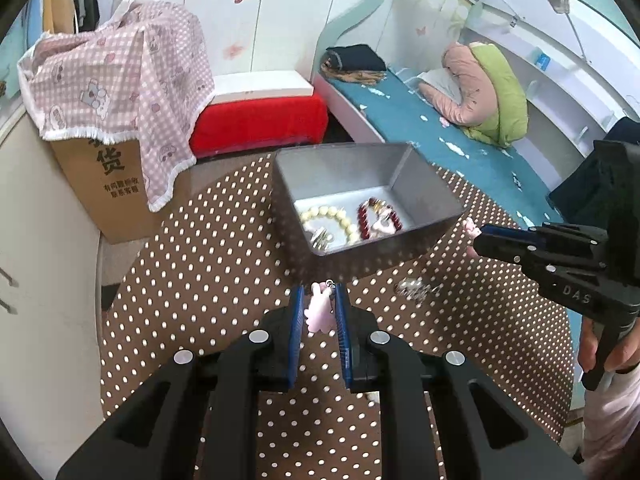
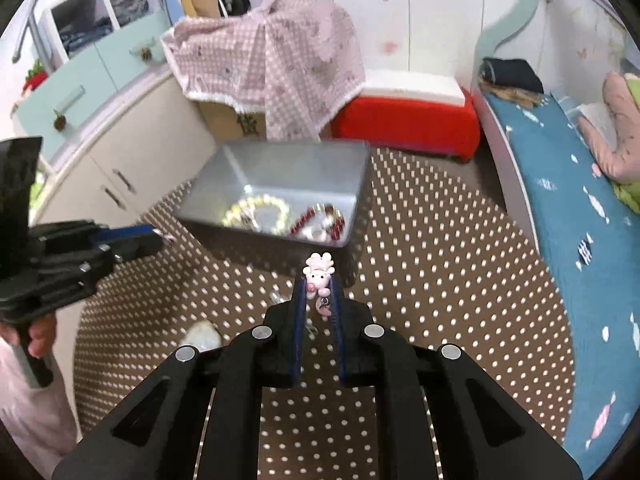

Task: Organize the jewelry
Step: 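Carry both held charms over the grey box with both tools, then open both tools to drop the charms into the box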

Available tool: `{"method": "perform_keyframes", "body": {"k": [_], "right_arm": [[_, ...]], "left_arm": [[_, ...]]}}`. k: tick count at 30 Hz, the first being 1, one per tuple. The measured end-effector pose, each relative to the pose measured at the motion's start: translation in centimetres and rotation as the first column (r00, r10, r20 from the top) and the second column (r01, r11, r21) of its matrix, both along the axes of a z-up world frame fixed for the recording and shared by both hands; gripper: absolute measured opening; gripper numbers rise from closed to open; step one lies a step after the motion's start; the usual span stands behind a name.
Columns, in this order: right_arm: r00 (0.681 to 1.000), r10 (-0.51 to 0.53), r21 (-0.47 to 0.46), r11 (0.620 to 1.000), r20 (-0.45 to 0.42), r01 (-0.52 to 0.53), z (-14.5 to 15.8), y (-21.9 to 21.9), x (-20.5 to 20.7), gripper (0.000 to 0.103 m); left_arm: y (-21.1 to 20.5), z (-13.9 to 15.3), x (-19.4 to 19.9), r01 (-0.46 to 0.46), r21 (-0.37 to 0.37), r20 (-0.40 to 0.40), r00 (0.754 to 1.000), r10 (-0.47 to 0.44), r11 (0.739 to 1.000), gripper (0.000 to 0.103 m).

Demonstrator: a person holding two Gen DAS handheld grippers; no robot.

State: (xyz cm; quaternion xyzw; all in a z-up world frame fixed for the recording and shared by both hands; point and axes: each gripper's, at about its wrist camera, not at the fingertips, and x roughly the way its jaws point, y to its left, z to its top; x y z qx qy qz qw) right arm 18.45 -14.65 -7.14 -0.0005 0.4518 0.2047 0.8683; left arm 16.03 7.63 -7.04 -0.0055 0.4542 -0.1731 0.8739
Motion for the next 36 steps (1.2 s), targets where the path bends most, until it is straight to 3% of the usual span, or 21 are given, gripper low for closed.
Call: {"method": "perform_keyframes", "body": {"k": [10,18,19,20,21,22,23,28,36], "right_arm": [[0.996,-0.005,0.022,1.0,0.084,0.003,4.1,1.1,3.0,0.013],[0.998,0.002,0.08,0.997,0.061,-0.007,3.3,2.5,6.4,0.015],[0.998,0.0,0.071,0.997,0.055,-0.004,3.1,2.8,6.6,0.017],[0.999,-0.003,0.063,0.998,0.051,-0.001,3.0,2.8,6.7,0.023],[0.999,-0.005,0.062,0.998,0.053,0.002,2.9,2.9,6.7,0.049],[0.998,-0.015,0.055,0.998,0.064,0.012,2.9,2.8,6.5,0.075],[0.997,-0.026,0.044,0.999,0.079,0.022,3.0,2.7,6.2,0.077],[0.996,-0.02,-0.012,1.0,0.09,0.021,2.6,1.9,3.8,0.077],[0.995,0.099,-0.09,0.991,-0.03,-0.101,-2.2,3.0,0.0,0.077]], "left_arm": [[-2.0,5.0,3.1,0.039,0.01,0.093,0.995,-0.04,0.999,0.014],[-3.5,4.0,6.6,0.051,0.003,0.072,0.996,-0.051,0.999,0.015],[-3.5,3.7,6.9,0.044,0.0,0.066,0.997,-0.044,0.999,0.016],[-3.5,3.5,7.1,0.04,0.0,0.058,0.997,-0.04,0.999,0.023],[-3.4,3.2,7.3,0.037,0.001,0.05,0.998,-0.037,0.999,0.031],[-3.3,3.0,7.3,0.026,0.003,0.046,0.999,-0.027,1.0,0.046],[-3.1,2.9,7.2,0.015,0.004,0.047,0.999,-0.015,1.0,0.051],[-2.3,2.5,5.0,0.001,0.032,0.04,0.999,-0.003,0.999,0.051],[-1.7,-0.8,-1.0,0.003,0.049,-0.029,1.0,-0.002,0.999,0.052]]}}
